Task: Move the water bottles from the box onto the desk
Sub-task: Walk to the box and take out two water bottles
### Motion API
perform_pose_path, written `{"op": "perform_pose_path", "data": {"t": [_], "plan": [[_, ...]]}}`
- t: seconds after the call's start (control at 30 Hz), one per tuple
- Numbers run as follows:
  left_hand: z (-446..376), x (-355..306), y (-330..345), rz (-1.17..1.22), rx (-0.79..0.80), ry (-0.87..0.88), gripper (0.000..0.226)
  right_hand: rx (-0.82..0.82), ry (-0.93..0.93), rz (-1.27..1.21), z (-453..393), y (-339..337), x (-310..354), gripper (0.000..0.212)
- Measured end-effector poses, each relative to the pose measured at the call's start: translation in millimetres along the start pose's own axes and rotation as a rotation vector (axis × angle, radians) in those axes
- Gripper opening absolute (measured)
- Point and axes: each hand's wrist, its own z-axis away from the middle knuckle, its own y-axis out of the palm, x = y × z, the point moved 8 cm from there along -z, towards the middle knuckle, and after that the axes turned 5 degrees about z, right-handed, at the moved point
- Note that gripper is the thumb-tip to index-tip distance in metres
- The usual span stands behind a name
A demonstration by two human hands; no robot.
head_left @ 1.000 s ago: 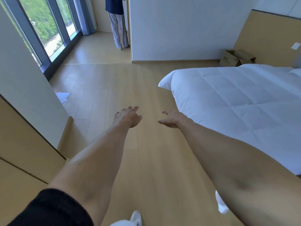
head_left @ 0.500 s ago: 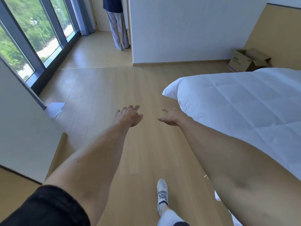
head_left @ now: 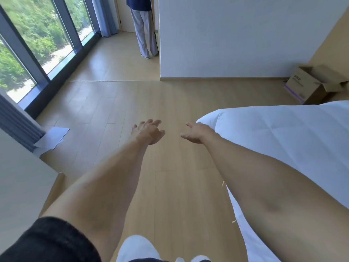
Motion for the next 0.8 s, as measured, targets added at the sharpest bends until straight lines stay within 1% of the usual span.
{"op": "perform_pose_path", "data": {"t": [0.17, 0.3, 0.53, 0.67, 0.8], "plan": [[-95.9, -2.1, -13.2, -0.008, 0.01, 0.02, 0.059, -0.007, 0.0, 0.017, -89.1, -23.7, 3.6, 0.071], [-187.2, -4.8, -27.9, -0.027, 0.01, 0.063, 0.059, -0.018, 0.042, 0.011, -168.2, -47.5, 2.7, 0.072], [-361.8, 0.9, -76.9, -0.078, 0.046, 0.158, 0.059, 0.001, 0.126, 0.043, -320.9, -104.3, 26.4, 0.07], [-447.4, 0.3, -104.3, -0.11, 0.059, 0.185, 0.059, -0.016, 0.161, 0.053, -382.0, -140.7, 27.1, 0.069], [-522.6, -19.3, -116.8, -0.131, 0.087, 0.243, 0.06, -0.021, 0.221, 0.045, -438.2, -174.7, 13.5, 0.068]]}}
